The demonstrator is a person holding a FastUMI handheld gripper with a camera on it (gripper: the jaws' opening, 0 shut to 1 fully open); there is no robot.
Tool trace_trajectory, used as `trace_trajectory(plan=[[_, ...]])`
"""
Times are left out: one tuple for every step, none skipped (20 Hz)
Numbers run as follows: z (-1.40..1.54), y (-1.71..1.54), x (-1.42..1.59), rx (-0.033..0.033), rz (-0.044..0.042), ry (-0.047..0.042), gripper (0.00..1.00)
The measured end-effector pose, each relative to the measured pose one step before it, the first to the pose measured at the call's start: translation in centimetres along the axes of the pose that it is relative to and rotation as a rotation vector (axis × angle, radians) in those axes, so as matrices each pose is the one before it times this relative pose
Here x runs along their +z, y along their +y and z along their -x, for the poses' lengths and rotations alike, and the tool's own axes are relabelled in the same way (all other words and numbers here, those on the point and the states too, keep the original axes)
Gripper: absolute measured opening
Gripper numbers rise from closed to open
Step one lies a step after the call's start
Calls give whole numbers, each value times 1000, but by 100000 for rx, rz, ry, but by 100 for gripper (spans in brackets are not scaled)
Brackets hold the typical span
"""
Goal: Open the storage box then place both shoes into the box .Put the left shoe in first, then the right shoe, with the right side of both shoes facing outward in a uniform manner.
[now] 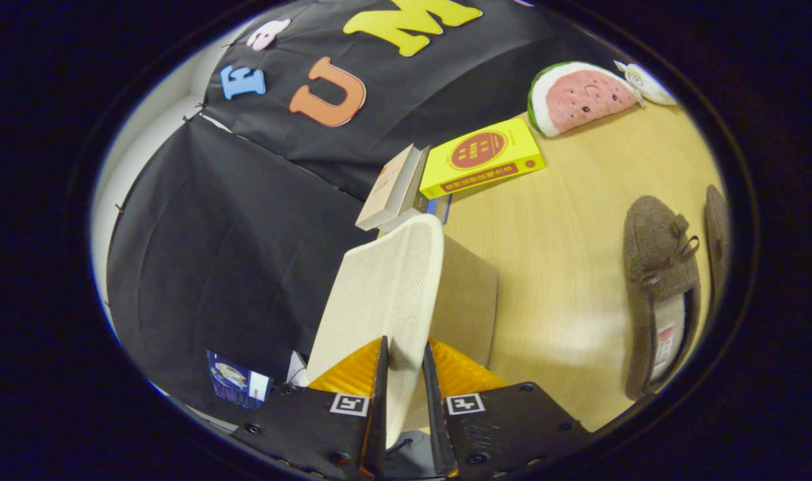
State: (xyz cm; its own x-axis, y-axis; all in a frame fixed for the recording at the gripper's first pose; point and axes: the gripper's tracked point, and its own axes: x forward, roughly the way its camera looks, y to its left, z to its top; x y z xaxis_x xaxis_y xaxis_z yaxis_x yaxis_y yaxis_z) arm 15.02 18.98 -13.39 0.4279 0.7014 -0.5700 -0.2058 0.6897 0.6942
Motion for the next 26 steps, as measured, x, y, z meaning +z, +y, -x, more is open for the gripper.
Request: trace_trajectory(plan=[[1061, 1121, -96, 1734, -2969, -42, 17], [-573, 46, 488, -1734, 709, -311, 7], [439, 177, 130, -1284, 2192, -232, 6], [-174, 330, 16, -2103, 2530, -428, 6], [236, 367, -248, -1828, 1314, -259, 6], [183, 567, 559, -807, 739, -464, 1], [384, 1076, 402, -229, 947, -419, 1], [510, 974, 565, 352, 125, -951, 1], [599, 1245, 559, 1126, 326, -502, 1], [422, 1368, 510, 1026, 850, -660, 0], [253, 1258, 466, 544, 927, -551, 1], [115, 1354, 407, 873, 1314, -208, 1], [62, 1493, 338, 880, 1197, -222, 0], [-2, 1474, 346, 856, 1153, -550, 1], [-171, 1477, 284, 1332, 804, -866, 1], [-458, 1468, 166, 1803, 452, -637, 0], [-468, 1787, 44, 3205, -196, -950, 1], [-660, 1581, -38, 3242, -489, -432, 1], [-776, 1234, -175, 2418, -373, -192, 1], [-889, 1131, -61, 2417, -230, -155, 1], [-886, 1024, -167, 2158, -819, -57, 1], [-930, 959, -197, 2149, -1403, 293, 1], [-995, 801, -412, 1729, -1169, 724, 1], [-1041, 668, -233, 1593, -181, 438, 1], [-983, 578, -319, 1315, -225, -9, 3], [-973, 547, -262, 1434, -981, 312, 3]])
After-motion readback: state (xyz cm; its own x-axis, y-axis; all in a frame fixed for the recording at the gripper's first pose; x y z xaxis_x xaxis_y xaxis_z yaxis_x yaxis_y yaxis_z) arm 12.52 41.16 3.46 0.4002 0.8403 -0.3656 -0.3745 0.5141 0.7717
